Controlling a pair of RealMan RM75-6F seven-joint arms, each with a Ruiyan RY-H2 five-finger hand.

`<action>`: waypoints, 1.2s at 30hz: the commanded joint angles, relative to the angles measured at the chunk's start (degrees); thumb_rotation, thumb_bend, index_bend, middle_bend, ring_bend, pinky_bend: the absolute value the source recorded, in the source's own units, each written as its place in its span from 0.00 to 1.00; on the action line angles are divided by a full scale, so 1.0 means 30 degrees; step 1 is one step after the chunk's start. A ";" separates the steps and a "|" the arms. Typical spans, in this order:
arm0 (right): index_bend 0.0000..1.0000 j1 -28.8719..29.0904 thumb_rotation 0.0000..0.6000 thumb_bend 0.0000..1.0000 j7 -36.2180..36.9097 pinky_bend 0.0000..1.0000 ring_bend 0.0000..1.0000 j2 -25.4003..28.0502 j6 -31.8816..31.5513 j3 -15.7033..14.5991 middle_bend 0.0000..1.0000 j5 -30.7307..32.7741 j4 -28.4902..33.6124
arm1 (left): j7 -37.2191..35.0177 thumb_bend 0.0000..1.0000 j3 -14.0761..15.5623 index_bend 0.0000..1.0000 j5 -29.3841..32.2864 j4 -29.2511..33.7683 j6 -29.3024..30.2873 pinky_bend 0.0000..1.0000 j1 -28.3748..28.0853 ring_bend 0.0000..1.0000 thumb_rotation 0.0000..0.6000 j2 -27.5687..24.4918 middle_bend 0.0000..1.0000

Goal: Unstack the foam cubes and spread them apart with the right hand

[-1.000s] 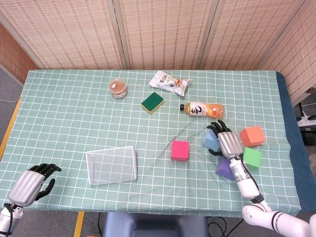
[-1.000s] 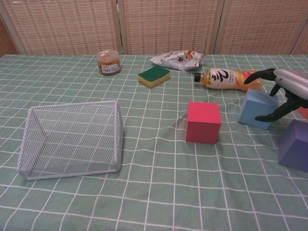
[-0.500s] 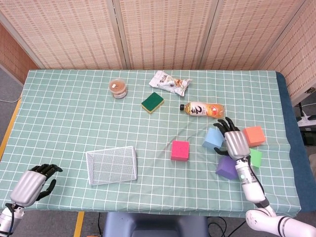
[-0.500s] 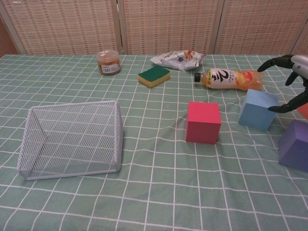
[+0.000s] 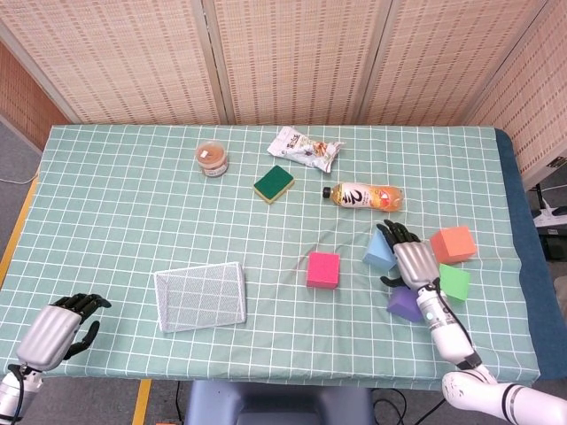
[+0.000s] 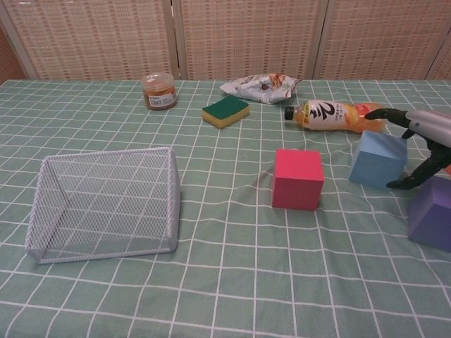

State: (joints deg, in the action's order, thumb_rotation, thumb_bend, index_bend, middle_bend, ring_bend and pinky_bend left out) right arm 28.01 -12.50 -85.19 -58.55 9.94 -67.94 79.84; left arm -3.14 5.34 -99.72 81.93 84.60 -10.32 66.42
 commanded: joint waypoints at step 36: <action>0.44 -0.0586 1.00 0.10 0.5120 0.55 0.34 -0.2230 -0.4880 0.1100 0.41 -0.2938 -0.7203 | 0.0241 0.54 0.0094 0.36 -0.0028 0.0030 -0.0367 0.50 -0.0126 0.35 1.00 0.0112 0.36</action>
State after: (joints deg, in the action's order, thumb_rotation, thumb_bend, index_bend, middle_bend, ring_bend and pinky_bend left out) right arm 26.31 -2.28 -94.10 -75.35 13.73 -75.89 57.96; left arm -2.46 5.60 -99.83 82.03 83.58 -10.66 66.73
